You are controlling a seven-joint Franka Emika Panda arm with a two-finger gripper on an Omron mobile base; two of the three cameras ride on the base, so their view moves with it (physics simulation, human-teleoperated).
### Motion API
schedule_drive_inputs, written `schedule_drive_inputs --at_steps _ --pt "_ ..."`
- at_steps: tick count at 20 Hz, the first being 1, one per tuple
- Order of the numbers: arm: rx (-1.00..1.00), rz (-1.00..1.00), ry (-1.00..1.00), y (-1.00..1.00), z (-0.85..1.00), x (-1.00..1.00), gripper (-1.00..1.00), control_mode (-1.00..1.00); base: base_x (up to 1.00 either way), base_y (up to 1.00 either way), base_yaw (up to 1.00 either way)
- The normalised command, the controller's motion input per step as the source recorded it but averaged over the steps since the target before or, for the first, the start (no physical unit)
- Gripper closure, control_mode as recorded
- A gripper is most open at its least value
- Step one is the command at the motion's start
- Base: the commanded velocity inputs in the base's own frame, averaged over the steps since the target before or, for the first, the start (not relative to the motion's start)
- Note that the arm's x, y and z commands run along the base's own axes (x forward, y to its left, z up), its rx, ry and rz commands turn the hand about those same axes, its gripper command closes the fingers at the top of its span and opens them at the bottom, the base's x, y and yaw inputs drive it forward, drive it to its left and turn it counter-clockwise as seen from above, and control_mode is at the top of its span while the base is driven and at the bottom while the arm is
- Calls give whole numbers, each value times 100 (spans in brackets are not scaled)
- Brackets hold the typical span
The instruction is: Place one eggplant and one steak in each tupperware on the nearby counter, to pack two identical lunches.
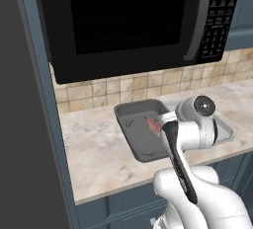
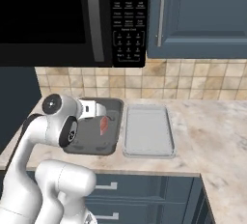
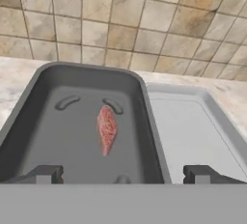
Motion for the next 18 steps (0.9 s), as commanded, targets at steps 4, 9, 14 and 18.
schedule_drive_inputs --at_steps 4,9,14,18 --pt "0 6 -6 0 18 -87 -100 -100 0 0 0" --pt "0 14 -1 -1 23 -81 -100 -100 0 0 0" --pt "0 20 0 -2 5 -84 -100 -100 0 0 0" --pt "0 13 0 -1 0 -45 -100 100 -50 -2 14"
